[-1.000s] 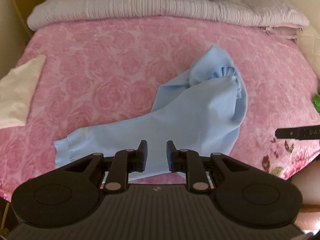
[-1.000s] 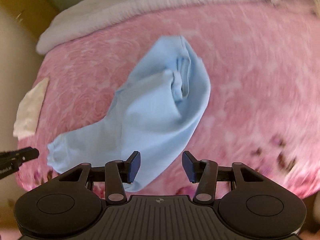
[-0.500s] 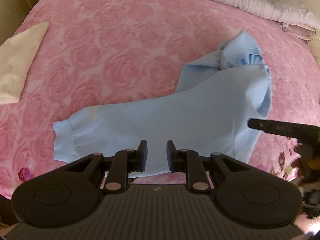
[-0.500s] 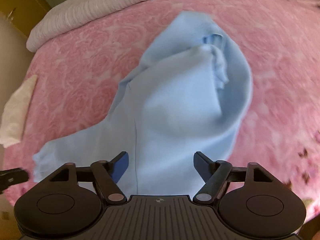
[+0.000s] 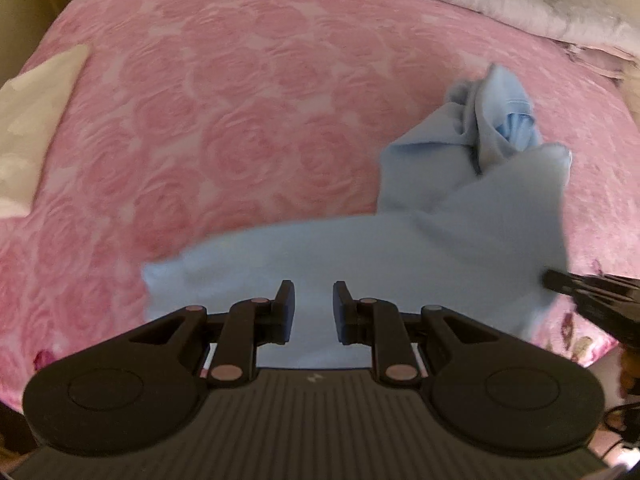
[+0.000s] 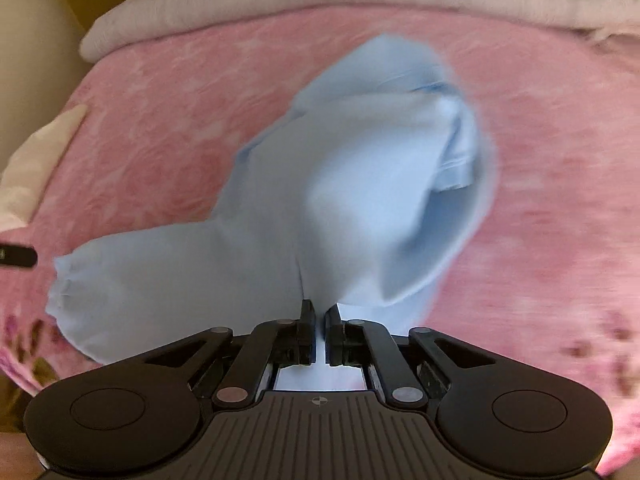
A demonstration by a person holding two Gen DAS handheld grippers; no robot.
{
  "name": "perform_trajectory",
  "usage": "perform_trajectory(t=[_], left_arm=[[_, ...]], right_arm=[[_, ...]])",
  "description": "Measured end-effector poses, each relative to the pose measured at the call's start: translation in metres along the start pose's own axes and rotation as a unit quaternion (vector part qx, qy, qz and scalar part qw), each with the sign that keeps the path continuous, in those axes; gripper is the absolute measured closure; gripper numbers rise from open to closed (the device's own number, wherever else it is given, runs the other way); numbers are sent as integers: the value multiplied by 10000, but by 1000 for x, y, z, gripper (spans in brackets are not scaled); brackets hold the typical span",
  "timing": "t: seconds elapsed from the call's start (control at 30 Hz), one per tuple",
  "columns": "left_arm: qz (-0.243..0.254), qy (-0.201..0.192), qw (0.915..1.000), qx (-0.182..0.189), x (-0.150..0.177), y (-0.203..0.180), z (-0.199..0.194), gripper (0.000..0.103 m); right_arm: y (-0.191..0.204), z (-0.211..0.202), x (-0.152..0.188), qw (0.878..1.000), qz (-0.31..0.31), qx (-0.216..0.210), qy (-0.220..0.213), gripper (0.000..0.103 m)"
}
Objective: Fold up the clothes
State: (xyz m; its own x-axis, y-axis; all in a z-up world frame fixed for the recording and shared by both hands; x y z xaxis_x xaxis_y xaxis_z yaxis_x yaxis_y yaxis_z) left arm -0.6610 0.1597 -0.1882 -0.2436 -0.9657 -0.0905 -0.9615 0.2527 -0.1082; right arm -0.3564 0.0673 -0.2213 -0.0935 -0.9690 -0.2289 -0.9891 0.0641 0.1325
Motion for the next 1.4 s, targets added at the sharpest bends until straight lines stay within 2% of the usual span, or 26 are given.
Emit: perform_trajectory(t=[0.1,0.17,0.23,0.3,0.33,0.4,0.43,0.47,0.5,0.57,0.67,0.8,0.93,1.1,1.4], left_arm=[[227,27,9996,168,-8,-21,3,86],[386,60,9989,272,-14,-37,5,86],[574,58,9978,341,-19,-57,7,86],[756,37,9963,414,-22,-79,8,86],[839,29,9955,450,-23,-90,9,86],[968,41,9940,501,-26,-110,12,86],[1000,58,9938,489,-28,-120,15,86],[1031,75,9935,477,-29,-130,17,86],[1051,95,9934,459,-31,-140,21,86],[1035,140,9936,428,-39,-160,28,86],[1003,170,9939,434,-53,-189,38,86],[941,47,9945,454,-78,-232,53,80],[892,-82,9946,517,-113,-266,65,78],[994,-154,9936,514,-151,-296,76,78],[1334,-71,9901,428,-214,-320,102,77]], right_arm=[[-49,-38,11,9981,106,541,-284,102],[-89,-64,16,9913,30,1170,-606,102],[-128,-85,17,9756,-80,1948,-1008,102],[-164,-102,16,9509,-179,2712,-1481,101],[-181,-106,16,9375,-202,3070,-1626,97],[-221,-104,18,9319,195,3408,-1224,87],[-242,-103,21,9344,500,3384,-996,83],[-263,-105,28,9409,938,3120,-925,78],[-280,-107,37,9476,1354,2741,-929,74],[-309,-109,54,9548,2086,1918,-901,61],[-341,-97,64,9523,2838,854,-732,51],[-375,-77,37,9448,3239,22,-493,46],[-397,-73,2,9400,3359,-236,-552,46],[-419,-59,-37,9342,3533,-289,-401,46],[-405,-37,-117,9502,3075,-192,-470,45]])
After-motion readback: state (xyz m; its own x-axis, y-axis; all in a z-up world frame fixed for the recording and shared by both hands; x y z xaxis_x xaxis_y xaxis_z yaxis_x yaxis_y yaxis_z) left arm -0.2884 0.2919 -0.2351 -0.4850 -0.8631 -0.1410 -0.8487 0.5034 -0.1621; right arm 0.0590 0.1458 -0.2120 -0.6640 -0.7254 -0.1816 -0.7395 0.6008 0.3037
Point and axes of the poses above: each gripper's, at about its wrist camera, not at the fingertips, and z roughly the way its jaws point, y to its left, x to its underside, the point moved 2 cm from there along z, roughly the way its jaws point, and after that the axes turned 12 degrees about y, right-handed, at the moved point
